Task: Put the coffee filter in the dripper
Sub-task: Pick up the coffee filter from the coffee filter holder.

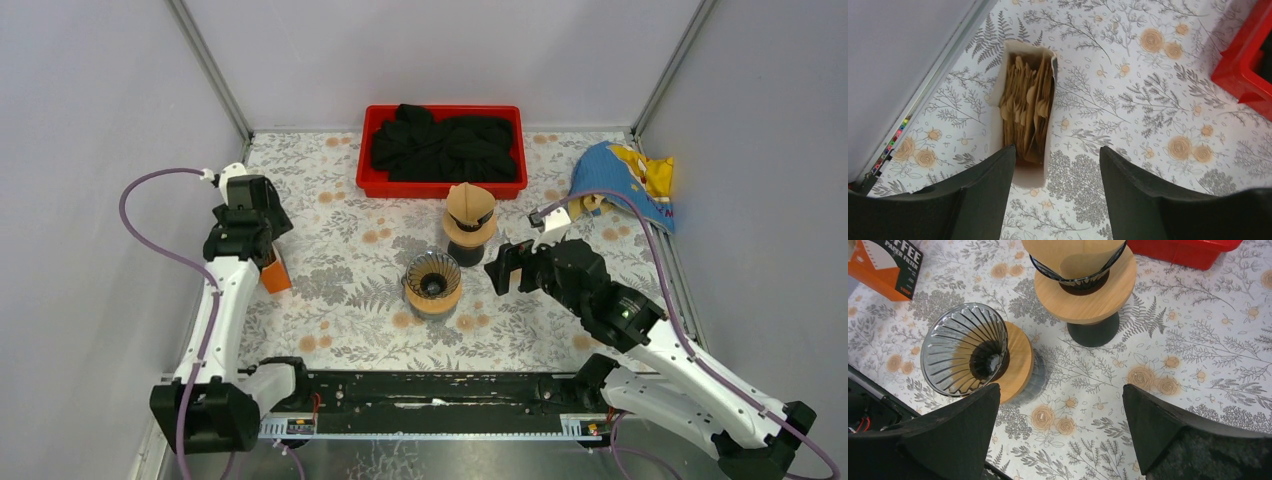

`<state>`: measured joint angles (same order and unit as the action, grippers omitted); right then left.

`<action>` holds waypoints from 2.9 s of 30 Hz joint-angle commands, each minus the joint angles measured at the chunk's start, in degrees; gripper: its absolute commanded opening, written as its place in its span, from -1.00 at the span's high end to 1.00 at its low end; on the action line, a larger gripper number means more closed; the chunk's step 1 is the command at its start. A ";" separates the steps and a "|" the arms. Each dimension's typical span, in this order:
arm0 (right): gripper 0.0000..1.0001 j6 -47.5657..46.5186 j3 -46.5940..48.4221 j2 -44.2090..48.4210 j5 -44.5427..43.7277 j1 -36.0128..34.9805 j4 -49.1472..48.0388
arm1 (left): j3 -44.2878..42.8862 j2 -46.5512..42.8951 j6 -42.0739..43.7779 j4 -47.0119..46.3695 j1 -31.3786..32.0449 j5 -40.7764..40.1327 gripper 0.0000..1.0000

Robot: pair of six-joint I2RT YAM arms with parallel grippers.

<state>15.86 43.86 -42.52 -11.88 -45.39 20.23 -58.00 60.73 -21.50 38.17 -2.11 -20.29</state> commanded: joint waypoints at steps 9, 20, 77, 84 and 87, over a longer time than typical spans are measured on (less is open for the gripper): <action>-0.98 0.51 -0.77 2.33 -1.67 -0.31 -4.33 | -5.79 8.82 2.52 -3.94 -7.83 2.99 0.01; -0.99 0.67 -0.98 2.65 -3.02 -0.35 -4.23 | -8.60 16.61 2.85 -3.42 -11.29 7.08 0.12; -0.99 0.67 -0.97 2.04 -2.67 -0.36 -4.01 | -9.35 24.33 3.57 -2.67 -14.46 11.92 0.62; -0.99 0.62 -1.05 2.06 -2.62 -0.33 -4.12 | -9.43 23.21 3.70 -2.45 -14.54 11.65 0.78; -0.99 0.71 -0.97 1.87 -2.49 -0.36 -4.04 | -9.08 21.55 3.59 -2.41 -14.46 10.57 0.92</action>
<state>16.29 42.76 -40.71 -13.02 -45.39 18.74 -65.76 84.71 -18.48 36.97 -15.92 -8.91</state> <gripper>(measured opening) 0.992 0.084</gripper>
